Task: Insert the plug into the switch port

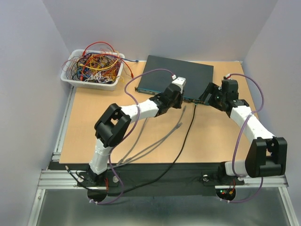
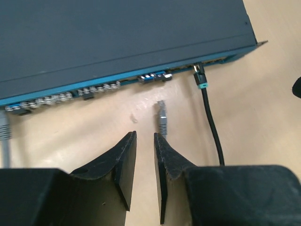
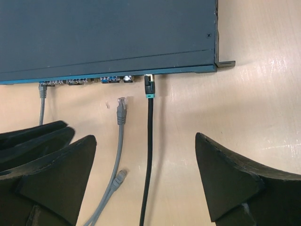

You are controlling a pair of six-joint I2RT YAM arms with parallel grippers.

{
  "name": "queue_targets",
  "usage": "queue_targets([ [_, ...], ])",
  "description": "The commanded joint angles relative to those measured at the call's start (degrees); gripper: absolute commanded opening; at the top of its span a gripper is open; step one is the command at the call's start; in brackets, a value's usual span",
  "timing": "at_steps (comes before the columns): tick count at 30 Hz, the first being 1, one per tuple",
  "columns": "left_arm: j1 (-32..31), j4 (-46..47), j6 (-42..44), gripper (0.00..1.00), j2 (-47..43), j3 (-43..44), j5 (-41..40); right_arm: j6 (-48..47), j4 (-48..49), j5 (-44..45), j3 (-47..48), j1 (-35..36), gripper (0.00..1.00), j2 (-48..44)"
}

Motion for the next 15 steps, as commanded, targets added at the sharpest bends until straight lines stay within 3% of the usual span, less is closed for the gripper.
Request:
queue_targets([
  [1,-0.44,1.53,-1.40,0.33,1.36,4.72,3.16,-1.38,0.45,-0.04,-0.91,0.49,0.90,-2.39],
  [15,-1.58,-1.80,-1.58,0.33,10.59,12.36,5.37,-1.91,0.45,-0.74,-1.08,0.58,0.90,-2.65],
])
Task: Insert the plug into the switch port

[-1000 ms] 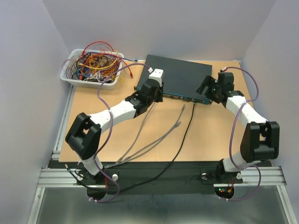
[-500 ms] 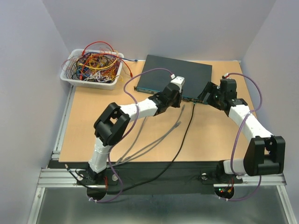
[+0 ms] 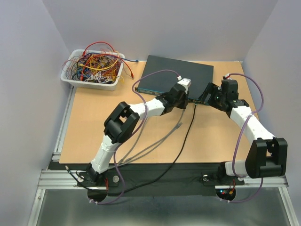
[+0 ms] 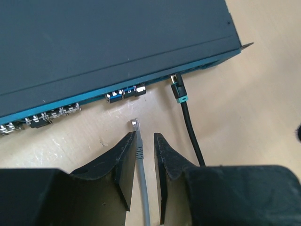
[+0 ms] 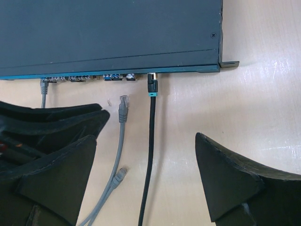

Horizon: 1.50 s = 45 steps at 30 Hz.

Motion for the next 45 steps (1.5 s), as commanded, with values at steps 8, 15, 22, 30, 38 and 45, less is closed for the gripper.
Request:
queue_targets([
  [8,-1.61,-2.95,0.22,0.34,2.46,1.89,-2.06,-1.10,0.82,-0.59,-0.98,0.33,0.91,-1.87],
  [15,-2.31,-3.13,0.39,0.34,3.25,0.14,-3.20,-1.10,0.82,-0.86,-0.89,0.25,0.91,-1.34],
  [22,-2.75,-4.80,0.57,0.35,2.81,-2.15,-6.63,-1.10,0.82,-0.86,-0.98,0.33,0.91,-0.90],
  [30,-3.19,-4.80,0.39,0.32,2.63,-5.05,-7.77,-1.10,0.82,-0.86,-0.89,0.33,0.91,-0.64],
  [38,-3.11,-4.62,3.02,0.00,0.53,-5.75,-6.02,-1.27,0.82,-0.42,-0.54,0.33,0.91,-0.55],
  [45,-0.22,-7.17,7.60,0.00,-13.68,-8.56,-2.78,0.48,1.17,-10.49,3.41,0.33,0.91,-6.08],
])
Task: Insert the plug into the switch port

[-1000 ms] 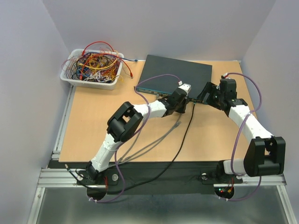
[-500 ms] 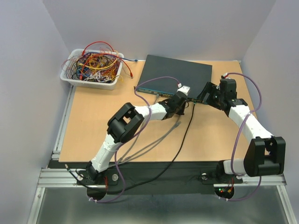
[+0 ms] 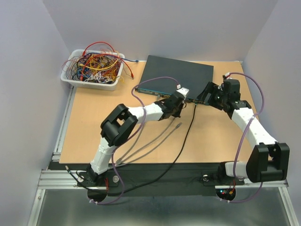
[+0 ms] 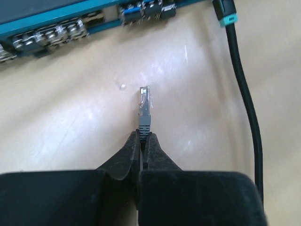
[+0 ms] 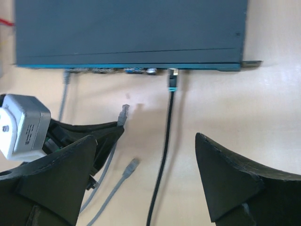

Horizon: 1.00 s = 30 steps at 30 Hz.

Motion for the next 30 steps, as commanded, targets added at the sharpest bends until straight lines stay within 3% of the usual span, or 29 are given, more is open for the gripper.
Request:
queue_targets([
  [1,2.61,-1.95,2.97,0.00,-13.60,-1.72,4.29,1.16,2.56,-8.83,3.68,0.33,0.91,-6.15],
  [9,9.38,5.51,-4.14,0.00,-28.46,-7.52,29.65,8.62,19.60,-29.31,-0.53,0.25,0.92,-12.22],
  [12,12.19,13.94,-10.64,0.00,-34.07,-13.75,40.99,13.89,29.53,-34.86,-3.86,0.25,0.88,-15.29],
  [17,13.34,27.65,-22.15,0.00,-38.22,-18.42,52.88,26.11,50.45,-41.89,-7.92,0.25,0.84,-17.59],
  [19,13.34,33.09,-26.80,0.00,-39.62,-21.13,55.18,28.23,55.28,-42.60,-8.27,0.33,0.81,-17.94],
  [22,13.34,50.54,-37.09,0.00,-40.86,-25.35,58.53,30.95,58.64,-43.22,-7.75,0.25,0.76,-18.38],
  [25,13.34,58.93,-44.22,0.00,-40.95,-27.83,59.24,31.57,59.09,-43.39,-7.22,0.25,0.73,-18.47],
  [30,13.34,62.30,-47.04,0.00,-40.16,-29.06,58.62,31.66,59.18,-44.18,-8.18,0.42,0.70,-18.90],
])
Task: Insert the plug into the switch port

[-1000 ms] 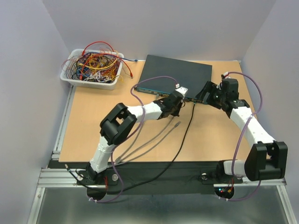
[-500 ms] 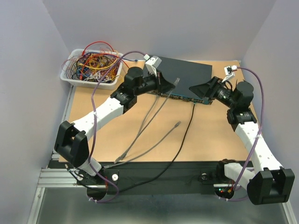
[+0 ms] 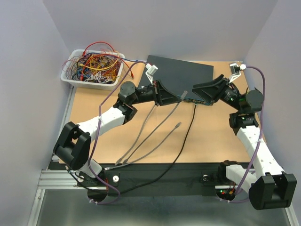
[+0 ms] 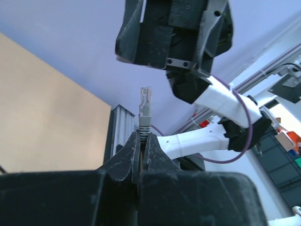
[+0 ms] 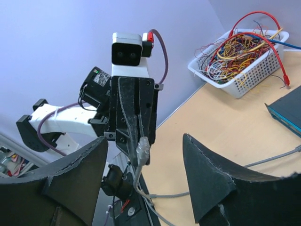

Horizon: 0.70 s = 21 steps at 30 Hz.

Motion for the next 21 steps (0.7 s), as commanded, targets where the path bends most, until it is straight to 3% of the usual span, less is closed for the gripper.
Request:
queue_targets([
  [1,-0.15,13.51,-6.89,0.00,-2.33,-0.30,2.19,1.13,4.69,-2.06,-0.12,0.51,0.69,-1.22],
  [7,-0.15,17.04,-9.71,0.00,-0.04,-0.30,1.57,0.95,4.51,-1.71,-1.35,0.95,0.64,-2.02],
  [21,-0.32,19.50,-12.26,0.00,3.48,0.58,-0.19,-2.65,0.39,-0.05,0.58,4.37,0.61,-2.10],
])
